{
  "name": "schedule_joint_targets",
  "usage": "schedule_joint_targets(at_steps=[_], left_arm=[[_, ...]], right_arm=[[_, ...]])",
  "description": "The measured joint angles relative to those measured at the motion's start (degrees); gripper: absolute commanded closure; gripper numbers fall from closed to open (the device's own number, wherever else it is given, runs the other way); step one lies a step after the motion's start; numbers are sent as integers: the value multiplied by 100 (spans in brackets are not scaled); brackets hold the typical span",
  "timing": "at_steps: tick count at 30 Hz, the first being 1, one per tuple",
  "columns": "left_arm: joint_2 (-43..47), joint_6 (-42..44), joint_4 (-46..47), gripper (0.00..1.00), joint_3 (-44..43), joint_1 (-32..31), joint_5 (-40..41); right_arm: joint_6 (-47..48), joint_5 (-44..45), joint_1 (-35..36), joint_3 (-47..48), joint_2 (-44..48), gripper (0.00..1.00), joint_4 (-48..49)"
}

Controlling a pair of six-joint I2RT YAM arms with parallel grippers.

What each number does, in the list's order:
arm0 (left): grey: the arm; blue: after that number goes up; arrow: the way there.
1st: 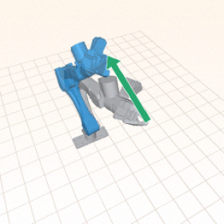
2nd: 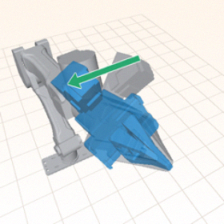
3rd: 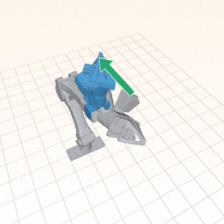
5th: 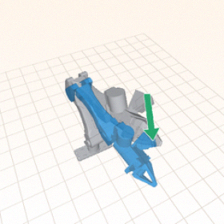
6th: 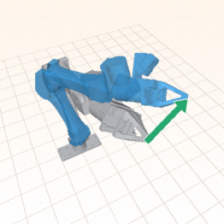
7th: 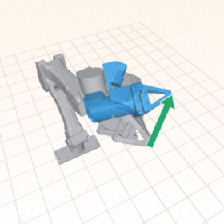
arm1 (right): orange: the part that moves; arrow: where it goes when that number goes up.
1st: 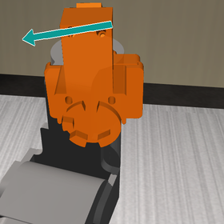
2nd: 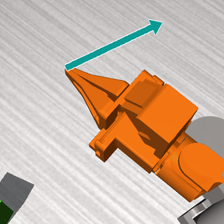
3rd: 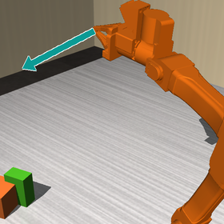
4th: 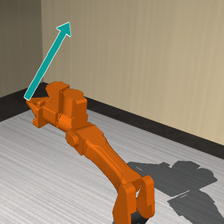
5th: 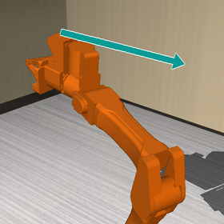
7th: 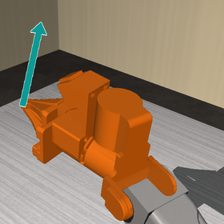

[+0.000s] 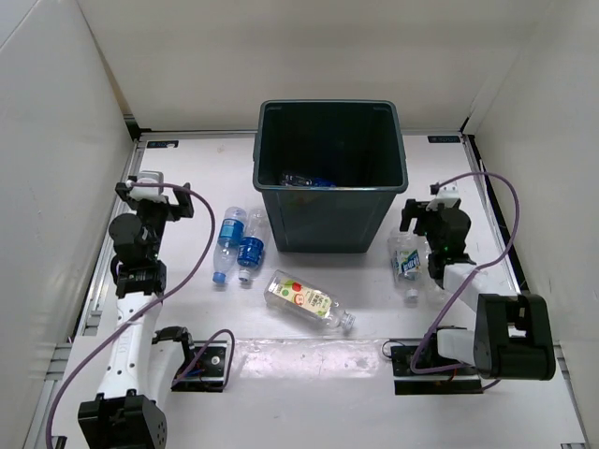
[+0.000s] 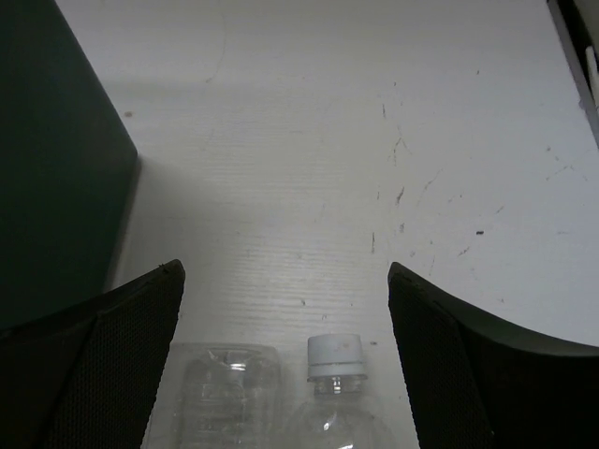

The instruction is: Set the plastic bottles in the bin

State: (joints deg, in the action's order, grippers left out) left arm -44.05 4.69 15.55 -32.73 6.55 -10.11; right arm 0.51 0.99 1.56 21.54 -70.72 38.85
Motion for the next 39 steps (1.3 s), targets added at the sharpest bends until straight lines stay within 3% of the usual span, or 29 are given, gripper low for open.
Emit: schedule_joint_targets(at_steps=[2, 4, 10, 12, 15, 19, 28, 39], left_arm=[[-13, -72, -247, 0, -59, -2, 4], [-66, -221, -483, 0, -109, 0, 66], [-326, -592, -1104, 0, -361, -2, 385], [-385, -715, -1335, 0, -468, -2, 525], [-525, -927, -1554, 0, -645, -2, 664], [-990, -1252, -1832, 0, -916, -2, 767], [-2761, -1436, -3303, 0, -2546, 0, 866], [-2992, -1711, -3797, 0, -2852, 0, 1137]], right_arm=[[22, 35, 22, 269, 76, 10, -503], [170, 2, 61, 992, 190, 10, -1679], [1128, -323, 28, 4673, 116, 10, -5222], [1213, -754, -358, 5449, 55, 10, -6166], [1320, -1665, -1596, 6127, -337, 10, -7442], [1609, -2177, -2413, 6461, -1399, 10, -8747], [2258, -2247, -2210, 6393, -3093, 10, -10821], [2153, -1539, -1596, 5672, -3285, 10, -11108]])
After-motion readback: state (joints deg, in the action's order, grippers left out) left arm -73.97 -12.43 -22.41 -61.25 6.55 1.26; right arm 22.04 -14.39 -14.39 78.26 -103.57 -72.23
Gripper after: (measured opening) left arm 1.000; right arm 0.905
